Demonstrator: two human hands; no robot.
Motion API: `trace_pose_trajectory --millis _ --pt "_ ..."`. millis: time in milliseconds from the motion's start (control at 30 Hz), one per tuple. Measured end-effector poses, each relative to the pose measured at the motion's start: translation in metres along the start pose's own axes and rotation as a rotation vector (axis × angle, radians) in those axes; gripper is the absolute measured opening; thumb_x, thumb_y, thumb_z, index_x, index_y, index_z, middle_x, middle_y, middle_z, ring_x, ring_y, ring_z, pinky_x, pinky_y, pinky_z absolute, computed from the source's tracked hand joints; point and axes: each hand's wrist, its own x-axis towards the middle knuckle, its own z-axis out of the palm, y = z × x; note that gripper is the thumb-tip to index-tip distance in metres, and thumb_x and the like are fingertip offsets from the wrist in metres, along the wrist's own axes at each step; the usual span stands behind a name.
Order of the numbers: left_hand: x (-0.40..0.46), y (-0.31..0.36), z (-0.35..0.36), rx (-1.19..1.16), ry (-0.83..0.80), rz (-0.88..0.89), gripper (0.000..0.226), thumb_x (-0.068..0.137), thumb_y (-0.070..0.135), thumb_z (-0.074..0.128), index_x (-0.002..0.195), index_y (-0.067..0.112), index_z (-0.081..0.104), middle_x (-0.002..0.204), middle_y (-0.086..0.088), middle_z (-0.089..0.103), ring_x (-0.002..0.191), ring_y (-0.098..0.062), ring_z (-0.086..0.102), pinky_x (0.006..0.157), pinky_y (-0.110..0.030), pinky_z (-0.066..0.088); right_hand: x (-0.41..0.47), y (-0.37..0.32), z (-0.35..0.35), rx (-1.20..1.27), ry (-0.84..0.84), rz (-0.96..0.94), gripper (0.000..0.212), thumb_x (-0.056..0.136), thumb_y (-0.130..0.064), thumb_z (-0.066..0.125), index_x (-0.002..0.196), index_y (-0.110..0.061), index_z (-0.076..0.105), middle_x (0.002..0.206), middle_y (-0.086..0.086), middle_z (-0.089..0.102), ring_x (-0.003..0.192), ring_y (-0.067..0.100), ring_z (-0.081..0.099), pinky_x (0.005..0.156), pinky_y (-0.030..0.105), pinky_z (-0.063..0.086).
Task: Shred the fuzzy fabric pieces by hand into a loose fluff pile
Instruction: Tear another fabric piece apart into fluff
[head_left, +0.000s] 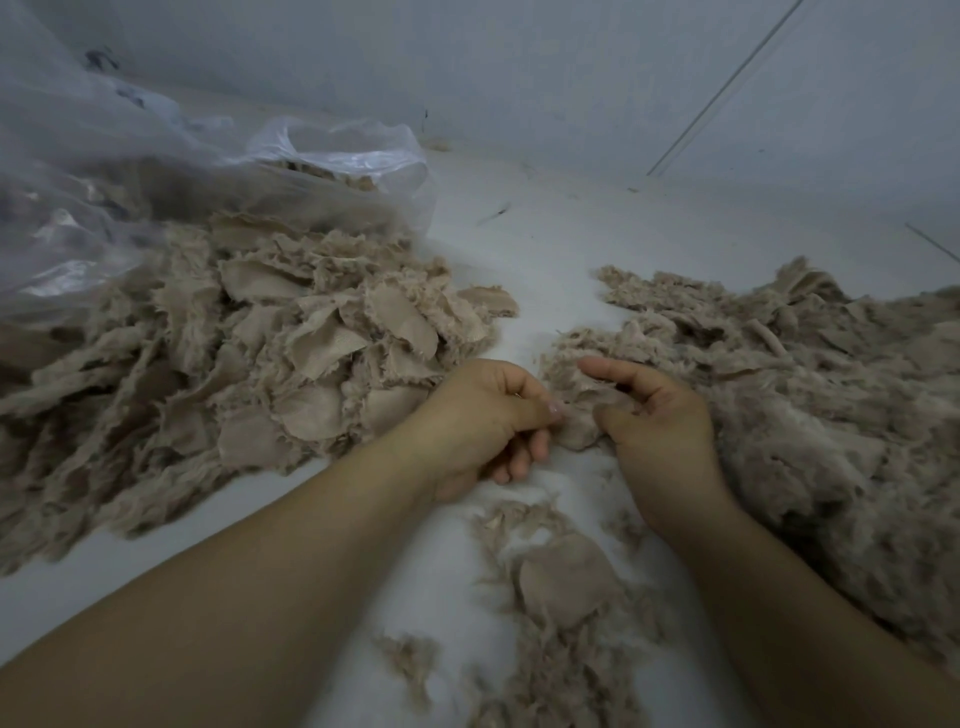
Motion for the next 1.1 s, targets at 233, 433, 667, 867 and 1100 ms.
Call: trace_pose_trajectory --millis 233,433,667,867,1100 --pt "-0.01 0.011 0.005 0.691 -0.471 0.109 0.023 0.073 0.023 0.085 0.091 0.016 0.074 0.068 -0.004 0.053 0.054 -0.011 0.045 0.05 -0.021 0.037 0.0 0.0 0.001 0.021 0.011 0.026 0.042 0.088 0.008 0.056 0.097 -0.029 0.073 0.092 -0.022 0.074 0.06 0.02 0.05 0.054 0.031 0.046" --pt "-0.014 0.016 0.007 0.71 -0.504 0.138 0.006 0.083 0.007 0.075 0.083 0.009 0.069 0.068 0.0 0.064 0.049 0.001 0.047 0.05 -0.013 0.039 -0.002 -0.001 0.0 0.037 0.027 0.022 0.038 0.088 0.006 0.056 0.093 -0.028 0.073 0.072 -0.009 0.073 0.04 0.009 0.035 0.04 0.022 0.035" --pt "-0.013 0.014 0.012 0.913 -0.548 0.205 0.023 0.079 0.019 0.08 0.1 0.018 0.069 0.094 0.0 0.062 0.069 0.0 0.053 0.063 -0.016 0.045 -0.003 -0.004 0.001 0.027 0.007 0.012 0.036 0.088 0.007 0.058 0.089 -0.026 0.071 0.081 -0.017 0.073 0.052 0.008 0.05 0.049 0.021 0.046" --pt "-0.014 0.012 0.009 0.612 -0.501 0.146 0.01 0.088 0.004 0.068 0.083 0.012 0.065 0.061 0.012 0.058 0.048 -0.001 0.047 0.046 -0.014 0.037 -0.001 -0.002 0.002 0.054 0.0 0.019 0.032 0.088 0.006 0.059 0.089 -0.023 0.071 0.084 -0.007 0.069 0.065 -0.002 0.061 0.058 0.016 0.048" --pt "-0.01 0.001 0.011 -0.008 -0.311 0.058 0.02 0.092 0.001 0.059 0.078 0.014 0.056 0.057 -0.003 0.052 0.042 -0.008 0.04 0.037 -0.015 0.027 0.0 -0.007 0.005 0.158 -0.055 0.077 0.022 0.086 0.004 0.067 0.09 -0.018 0.068 0.1 0.016 0.072 0.094 0.027 0.071 0.069 0.027 0.061"
